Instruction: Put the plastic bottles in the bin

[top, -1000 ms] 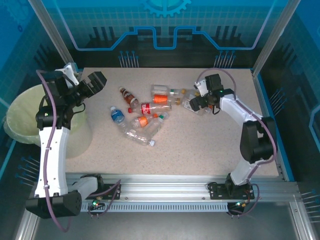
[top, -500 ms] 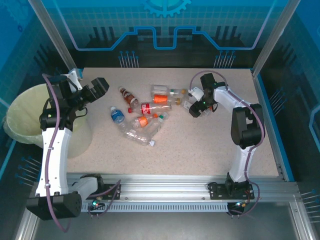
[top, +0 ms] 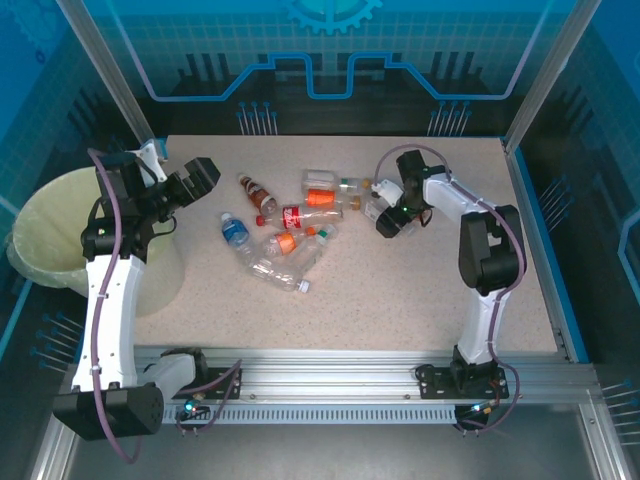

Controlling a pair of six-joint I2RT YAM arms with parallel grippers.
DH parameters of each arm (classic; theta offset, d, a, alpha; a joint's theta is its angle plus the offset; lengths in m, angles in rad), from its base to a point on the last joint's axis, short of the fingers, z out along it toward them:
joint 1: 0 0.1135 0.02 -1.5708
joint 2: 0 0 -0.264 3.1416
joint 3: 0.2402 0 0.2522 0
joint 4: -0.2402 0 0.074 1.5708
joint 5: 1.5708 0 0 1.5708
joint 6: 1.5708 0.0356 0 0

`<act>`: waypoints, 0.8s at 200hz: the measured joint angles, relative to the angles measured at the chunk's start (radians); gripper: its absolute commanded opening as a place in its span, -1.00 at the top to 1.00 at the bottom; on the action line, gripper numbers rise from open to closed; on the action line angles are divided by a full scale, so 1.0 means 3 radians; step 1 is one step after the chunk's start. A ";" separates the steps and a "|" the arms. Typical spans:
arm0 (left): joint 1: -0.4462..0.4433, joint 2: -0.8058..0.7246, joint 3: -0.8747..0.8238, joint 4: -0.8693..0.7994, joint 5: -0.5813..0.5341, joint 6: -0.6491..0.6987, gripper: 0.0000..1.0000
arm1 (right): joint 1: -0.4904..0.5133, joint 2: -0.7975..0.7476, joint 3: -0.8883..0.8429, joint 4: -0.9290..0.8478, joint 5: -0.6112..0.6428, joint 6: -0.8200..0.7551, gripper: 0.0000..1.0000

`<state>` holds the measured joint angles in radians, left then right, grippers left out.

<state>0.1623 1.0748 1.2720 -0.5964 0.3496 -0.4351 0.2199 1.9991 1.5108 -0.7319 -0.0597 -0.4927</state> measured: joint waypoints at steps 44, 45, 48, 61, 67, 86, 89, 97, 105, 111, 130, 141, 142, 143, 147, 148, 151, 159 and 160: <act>0.0000 0.0000 -0.0031 0.0001 0.0041 -0.0001 -0.98 | 0.0060 -0.0004 -0.0046 0.0102 0.0095 0.0089 -0.15; 0.0000 0.0000 -0.0032 0.0003 0.0043 -0.0001 -0.98 | 0.0060 -0.0005 -0.0050 0.0107 0.0095 0.0102 -0.14; 0.0000 0.0000 -0.0036 0.0003 0.0051 -0.0001 -0.98 | 0.0060 -0.0006 -0.0055 0.0114 0.0095 0.0106 -0.11; 0.0000 0.0000 -0.0043 0.0005 0.0086 -0.0008 -0.98 | 0.0058 -0.0046 -0.0102 0.0153 0.0104 0.0155 0.01; 0.0000 0.0000 -0.0046 0.0008 0.0108 -0.0010 -0.98 | 0.0058 -0.0072 -0.0128 0.0167 0.0108 0.0182 0.06; -0.0003 -0.0005 -0.0066 0.0041 0.0195 -0.0033 -0.98 | 0.0058 -0.0219 -0.0243 0.0212 0.0109 0.0296 0.20; -0.0004 -0.0005 -0.0070 0.0051 0.0214 -0.0037 -0.98 | 0.0058 -0.0254 -0.0263 0.0217 0.0109 0.0313 0.21; -0.0006 -0.0006 -0.0088 0.0088 0.0257 -0.0045 -0.98 | 0.0058 -0.0351 -0.0324 0.0245 0.0108 0.0393 0.23; -0.0011 -0.0008 -0.0103 0.0125 0.0306 -0.0062 -0.98 | 0.0058 -0.0464 -0.0394 0.0285 0.0106 0.0481 0.25; -0.0020 -0.0009 -0.0111 0.0151 0.0340 -0.0080 -0.98 | 0.0058 -0.0551 -0.0448 0.0317 0.0099 0.0544 0.27; -0.0078 -0.0013 -0.0114 0.0256 0.0476 -0.0125 -0.98 | 0.0060 -0.0898 -0.0674 0.0434 0.0060 0.0801 0.31; -0.0130 -0.0019 -0.0114 0.0314 0.0542 -0.0131 -0.98 | 0.0060 -0.1125 -0.0837 0.0525 0.0032 0.0983 0.32; -0.0139 -0.0020 -0.0114 0.0324 0.0551 -0.0134 -0.98 | 0.0060 -0.1143 -0.0848 0.0528 0.0029 0.0994 0.32; -0.0144 -0.0022 -0.0114 0.0328 0.0554 -0.0136 -0.98 | 0.0058 -0.1161 -0.0860 0.0532 0.0027 0.1007 0.32; -0.0168 -0.0023 -0.0114 0.0352 0.0575 -0.0137 -0.98 | 0.0058 -0.1250 -0.0927 0.0568 0.0010 0.1085 0.33; -0.0172 -0.0024 -0.0114 0.0356 0.0577 -0.0137 -0.98 | 0.0060 -0.1264 -0.0937 0.0573 0.0006 0.1094 0.33; -0.0197 -0.0027 -0.0114 0.0376 0.0593 -0.0140 -0.98 | 0.0060 -0.1344 -0.0992 0.0600 -0.0004 0.1157 0.34; -0.0253 -0.0033 -0.0114 0.0417 0.0626 -0.0150 -0.98 | 0.0060 -0.1497 -0.1106 0.0651 -0.0033 0.1283 0.36; -0.0263 -0.0033 -0.0114 0.0427 0.0633 -0.0151 -0.98 | 0.0060 -0.1511 -0.1119 0.0656 -0.0038 0.1296 0.37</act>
<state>0.0834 1.0649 1.2377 -0.4683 0.5396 -0.4805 0.2379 1.5459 1.1751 -0.5350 -0.0711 -0.1040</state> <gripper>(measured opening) 0.992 0.532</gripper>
